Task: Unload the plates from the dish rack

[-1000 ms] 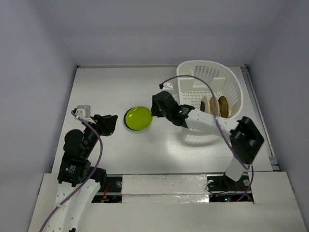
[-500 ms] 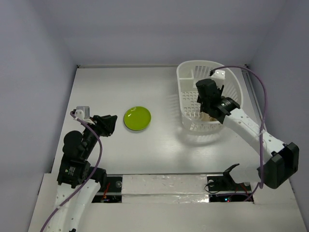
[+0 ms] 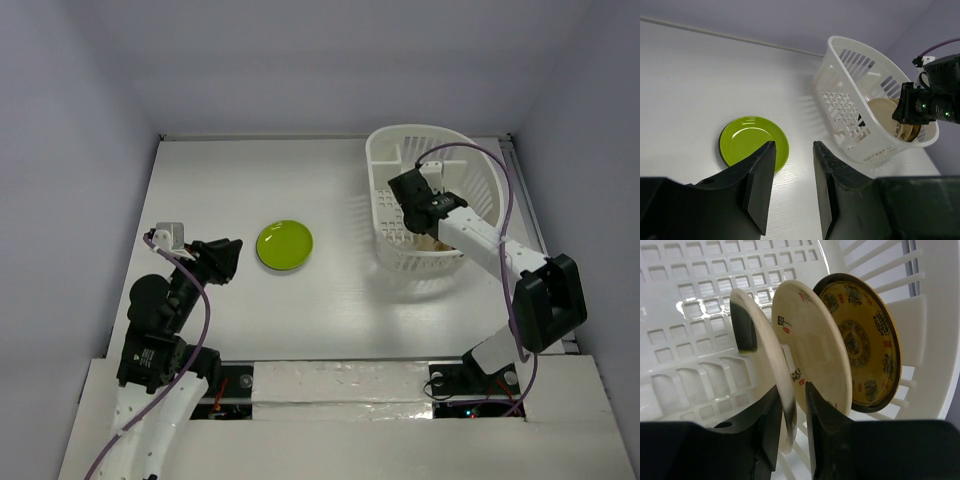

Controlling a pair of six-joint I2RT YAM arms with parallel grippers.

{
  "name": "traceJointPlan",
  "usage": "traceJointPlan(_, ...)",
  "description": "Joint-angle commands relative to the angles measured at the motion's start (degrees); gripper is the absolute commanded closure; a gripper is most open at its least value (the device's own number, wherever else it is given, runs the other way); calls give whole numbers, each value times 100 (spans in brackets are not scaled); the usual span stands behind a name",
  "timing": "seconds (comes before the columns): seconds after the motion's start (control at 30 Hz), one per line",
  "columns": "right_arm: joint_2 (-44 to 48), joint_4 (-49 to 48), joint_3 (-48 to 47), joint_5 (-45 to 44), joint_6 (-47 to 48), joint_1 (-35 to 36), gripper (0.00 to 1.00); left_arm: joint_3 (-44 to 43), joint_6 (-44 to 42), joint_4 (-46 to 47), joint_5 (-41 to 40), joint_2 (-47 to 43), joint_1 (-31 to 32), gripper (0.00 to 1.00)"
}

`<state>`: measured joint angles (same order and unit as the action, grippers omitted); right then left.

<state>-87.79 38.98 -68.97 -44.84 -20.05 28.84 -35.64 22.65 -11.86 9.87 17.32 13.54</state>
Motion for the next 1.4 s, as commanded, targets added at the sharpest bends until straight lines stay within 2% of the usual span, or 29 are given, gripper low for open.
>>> traceJointPlan(0.0, -97, 162, -353, -209, 194, -36, 71, -128, 28, 219, 24, -71, 87, 67)
traceJointPlan(0.43, -414, 601, -644, -561, 379, -36, 92, -128, 46, 219, 6, -141, 140, 67)
traceJointPlan(0.67, -423, 742, -723, -736, 494, -36, 99, -136, 46, 201, -20, -185, 140, 67)
traceJointPlan(1.37, -555, 1094, -1277, -1413, 757, 359, 100, -128, 46, 210, -11, -168, 193, 67)
